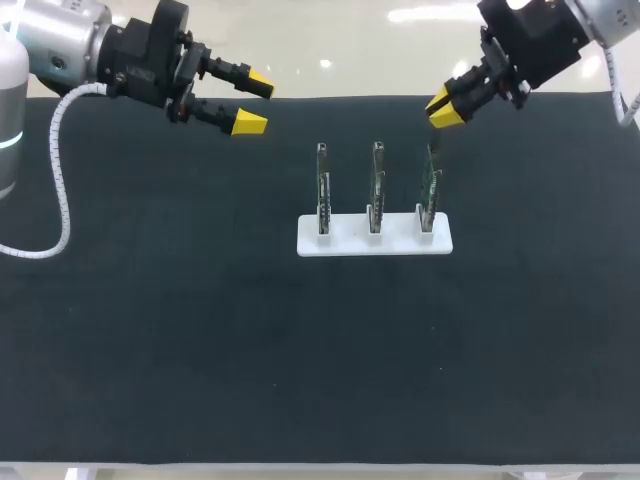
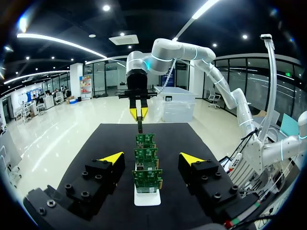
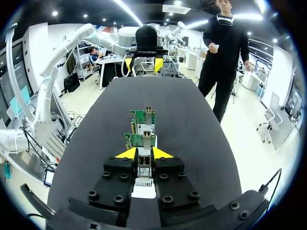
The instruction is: Pick up the optical module with the left hand, and insert it into the network port with the right hand.
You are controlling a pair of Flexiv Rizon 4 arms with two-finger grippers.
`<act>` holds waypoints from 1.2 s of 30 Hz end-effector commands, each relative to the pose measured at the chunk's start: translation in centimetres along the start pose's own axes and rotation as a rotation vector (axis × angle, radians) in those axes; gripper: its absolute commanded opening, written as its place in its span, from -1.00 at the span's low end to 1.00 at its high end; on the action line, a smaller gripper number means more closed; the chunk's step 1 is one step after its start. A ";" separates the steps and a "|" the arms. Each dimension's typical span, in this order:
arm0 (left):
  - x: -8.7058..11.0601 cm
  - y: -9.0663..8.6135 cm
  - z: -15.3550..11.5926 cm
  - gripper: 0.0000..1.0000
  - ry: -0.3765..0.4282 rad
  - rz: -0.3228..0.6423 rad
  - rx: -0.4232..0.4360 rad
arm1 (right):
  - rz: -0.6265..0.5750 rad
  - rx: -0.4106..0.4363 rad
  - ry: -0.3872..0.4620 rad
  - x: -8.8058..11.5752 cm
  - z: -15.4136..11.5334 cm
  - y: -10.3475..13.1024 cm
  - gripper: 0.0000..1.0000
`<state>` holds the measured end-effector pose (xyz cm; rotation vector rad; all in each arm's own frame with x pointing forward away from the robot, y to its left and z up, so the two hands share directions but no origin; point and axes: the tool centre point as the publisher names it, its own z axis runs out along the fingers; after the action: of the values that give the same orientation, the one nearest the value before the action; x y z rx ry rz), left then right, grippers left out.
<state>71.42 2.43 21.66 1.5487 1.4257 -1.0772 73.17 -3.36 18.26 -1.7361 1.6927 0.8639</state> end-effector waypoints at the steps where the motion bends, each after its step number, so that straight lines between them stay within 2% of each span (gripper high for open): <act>1: -0.1 0.1 0.1 1.00 0.004 -0.002 0.001 | 0.003 0.001 0.003 -0.1 0.1 0.1 -1.00; 36: -0.1 0.1 0.1 1.00 0.004 -0.002 0.001 | 0.009 -0.003 0.005 -0.1 -0.1 0.6 -1.00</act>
<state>71.42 2.43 21.66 1.5487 1.4257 -1.0772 72.79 -3.36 18.43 -1.7379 1.7030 0.8712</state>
